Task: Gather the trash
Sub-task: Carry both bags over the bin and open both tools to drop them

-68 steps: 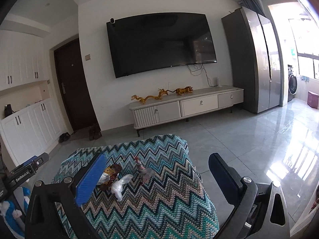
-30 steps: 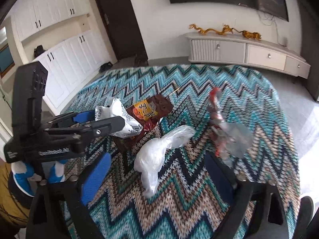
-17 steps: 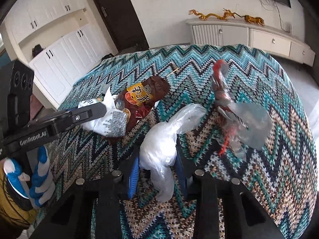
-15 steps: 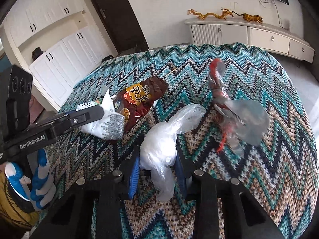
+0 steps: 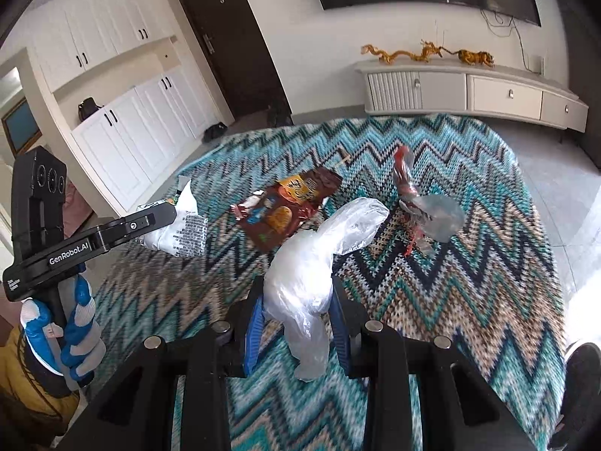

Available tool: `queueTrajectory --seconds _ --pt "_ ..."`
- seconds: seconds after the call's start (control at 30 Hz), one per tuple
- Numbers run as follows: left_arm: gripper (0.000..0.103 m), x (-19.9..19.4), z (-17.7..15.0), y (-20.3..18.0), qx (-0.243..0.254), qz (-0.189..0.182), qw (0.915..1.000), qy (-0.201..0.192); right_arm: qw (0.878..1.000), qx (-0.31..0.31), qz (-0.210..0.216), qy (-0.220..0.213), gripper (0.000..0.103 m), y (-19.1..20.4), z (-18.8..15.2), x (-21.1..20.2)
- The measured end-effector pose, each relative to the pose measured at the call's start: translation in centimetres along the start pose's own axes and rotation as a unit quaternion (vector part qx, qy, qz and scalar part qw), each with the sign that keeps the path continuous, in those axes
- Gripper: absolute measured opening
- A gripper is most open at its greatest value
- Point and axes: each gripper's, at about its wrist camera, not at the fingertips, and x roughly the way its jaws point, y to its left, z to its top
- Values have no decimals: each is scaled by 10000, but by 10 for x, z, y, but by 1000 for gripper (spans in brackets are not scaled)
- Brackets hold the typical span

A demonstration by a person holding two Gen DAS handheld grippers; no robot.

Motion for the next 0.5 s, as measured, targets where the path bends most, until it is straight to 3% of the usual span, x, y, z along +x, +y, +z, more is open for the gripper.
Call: queueTrajectory --seconds 0.27,0.5 --pt "26 -51 -4 -14 126 29 9995 -287 9993 -28 -48 -367 30 19 -19 -53" --pt "26 -71 3 -43 313 -70 9986 -415 9961 106 -248 -835 30 10 -27 -109"
